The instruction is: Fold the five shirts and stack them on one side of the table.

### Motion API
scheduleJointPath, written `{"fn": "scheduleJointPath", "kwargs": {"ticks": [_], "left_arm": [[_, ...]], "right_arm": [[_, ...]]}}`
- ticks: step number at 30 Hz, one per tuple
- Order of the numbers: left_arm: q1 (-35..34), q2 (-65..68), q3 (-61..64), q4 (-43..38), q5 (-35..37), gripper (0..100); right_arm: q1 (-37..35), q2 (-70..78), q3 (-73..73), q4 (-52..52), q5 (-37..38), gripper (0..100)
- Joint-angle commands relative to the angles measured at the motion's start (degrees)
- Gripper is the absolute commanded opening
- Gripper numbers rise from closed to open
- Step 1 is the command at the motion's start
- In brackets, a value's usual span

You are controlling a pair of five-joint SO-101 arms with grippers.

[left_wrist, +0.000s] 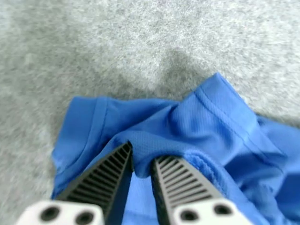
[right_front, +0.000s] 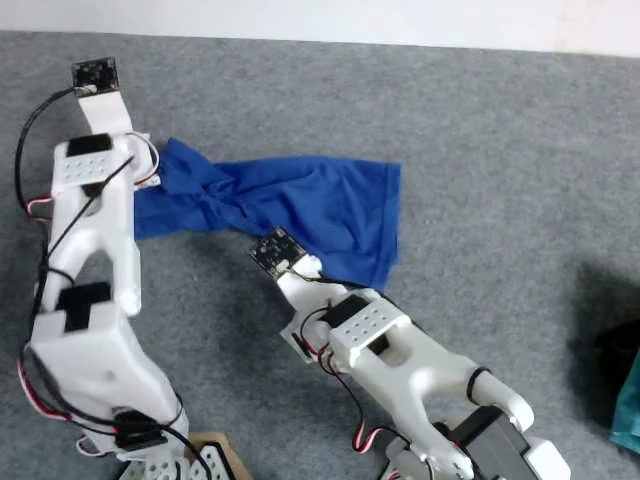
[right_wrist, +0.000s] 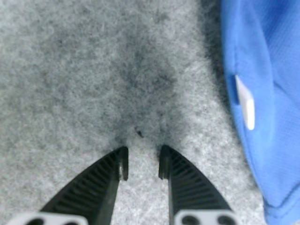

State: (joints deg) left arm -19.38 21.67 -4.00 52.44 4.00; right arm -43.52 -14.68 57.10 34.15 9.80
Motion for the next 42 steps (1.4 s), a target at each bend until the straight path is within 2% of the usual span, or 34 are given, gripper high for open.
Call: {"fn": "scheduleJointPath", "kwargs": {"ticks": [1,7,10,14,21,25,30,34,37,39,42], "left_arm": [[-0.31,5.32,-6.46,1.49,0.70,10],[-0.13,5.93,-7.96,5.19,0.97,38],[-0.22,5.14,-8.84,5.19,0.97,45],[-0.75,2.77,-8.75,5.19,0.88,49],[-0.92,-1.63,-8.84,14.51,0.88,49],[-0.84,-6.99,-8.66,22.24,0.88,49],[-0.22,-16.84,-4.62,27.08,0.88,49],[2.42,-26.07,11.21,23.12,0.79,48],[2.68,-29.76,22.99,11.69,0.97,47],[2.59,-29.85,26.33,7.03,0.97,39],[2.59,-29.76,27.38,6.42,0.88,17]], "right_arm": [[-0.31,0.92,-1.71,-0.57,0.70,12.6],[-0.31,1.27,-1.89,-0.57,0.70,12.6],[-0.31,1.27,-1.89,-0.57,0.70,12.6],[-0.31,1.27,-1.89,-0.57,0.70,12.6],[-0.31,1.19,-1.89,-0.57,0.70,12.6],[-0.31,0.84,-1.71,-0.57,0.70,12.6],[-0.31,0.84,-1.71,-0.57,0.70,12.6],[-0.31,0.92,-1.80,-0.66,0.70,12.6],[-0.31,1.01,-1.80,-0.66,0.70,12.6],[-0.31,1.10,-1.80,-0.66,0.70,12.6],[-0.31,1.10,-1.80,-0.66,0.70,12.6]]}}
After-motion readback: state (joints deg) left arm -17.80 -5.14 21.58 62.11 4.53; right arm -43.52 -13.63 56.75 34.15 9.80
